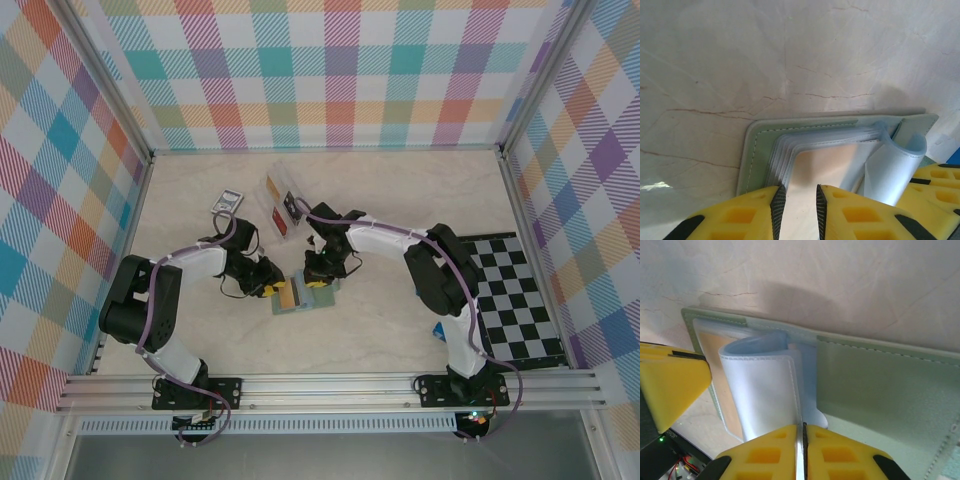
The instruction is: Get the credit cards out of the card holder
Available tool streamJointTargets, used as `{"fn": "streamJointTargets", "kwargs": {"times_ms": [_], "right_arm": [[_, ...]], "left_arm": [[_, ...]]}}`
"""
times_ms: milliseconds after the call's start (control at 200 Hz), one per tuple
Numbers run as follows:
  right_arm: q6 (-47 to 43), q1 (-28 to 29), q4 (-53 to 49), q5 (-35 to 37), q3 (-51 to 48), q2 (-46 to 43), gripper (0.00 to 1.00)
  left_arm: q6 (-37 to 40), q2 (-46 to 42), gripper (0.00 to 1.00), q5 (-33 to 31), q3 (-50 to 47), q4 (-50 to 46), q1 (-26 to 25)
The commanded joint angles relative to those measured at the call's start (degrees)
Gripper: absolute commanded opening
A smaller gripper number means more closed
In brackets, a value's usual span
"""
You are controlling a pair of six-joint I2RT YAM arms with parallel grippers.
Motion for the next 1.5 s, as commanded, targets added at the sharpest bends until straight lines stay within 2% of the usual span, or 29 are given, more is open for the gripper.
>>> {"fn": "streamJointTargets", "kwargs": {"times_ms": [0, 90, 230, 310, 405, 480, 600, 695, 790, 995, 1495], "right_arm": [[-0.44, 0.38, 0.6, -1.63, 0.63, 0.15, 0.11], [-0.68, 0.39, -1.82, 2.62, 0.72, -0.64, 0.11], [-0.57, 0.41, -7.09, 14.33, 0.5, -2.45, 0.13], [-0.84, 0.4, -7.7, 16.27, -0.18, -3.88, 0.18], [-3.06, 0.78, -4.89, 13.48, -1.16, -6.56, 0.27], [-4.94, 1.01, -1.64, 11.19, -2.35, -8.97, 0.33], [-6.06, 1.02, 2.1, 5.37, -2.93, -9.44, 0.37], [-5.62, 1.64, 3.76, -0.48, -2.37, -7.06, 0.35], [-3.88, 2.54, 4.76, -2.56, -1.94, -4.69, 0.31], [-0.32, 2.77, 5.9, -3.07, -1.67, -0.79, 0.24], [-1.4, 2.85, 5.77, -5.64, -0.33, 2.7, 0.23]], "left_arm": [[1.26, 1.84, 0.27, -2.51, -1.27, -3.26, -0.56], [1.42, 1.16, 0.27, -2.6, -0.63, -4.02, -0.56], [3.12, -0.53, 0.3, -2.94, 0.9, -5.83, -0.48], [3.65, -1.77, 0.31, -2.27, 1.42, -6.17, -0.48], [3.89, -3.37, 0.33, -1.94, 2.47, -7.17, -0.48], [4.24, -4.55, 0.34, -4.33, 3.3, -8.92, -0.32], [4.21, -4.94, 0.31, -5.83, 3.15, -9.67, 0.22], [3.15, -4.6, 0.29, -3.44, 1.77, -7.34, 0.33], [2.09, -4.5, 0.25, -1.95, 0.57, -5.58, 0.26], [1.35, -3.24, 0.19, 0.18, -0.68, -3.66, 0.14], [1.3, 0.57, 0.11, -0.64, -0.97, -3.32, 0.05]]}}
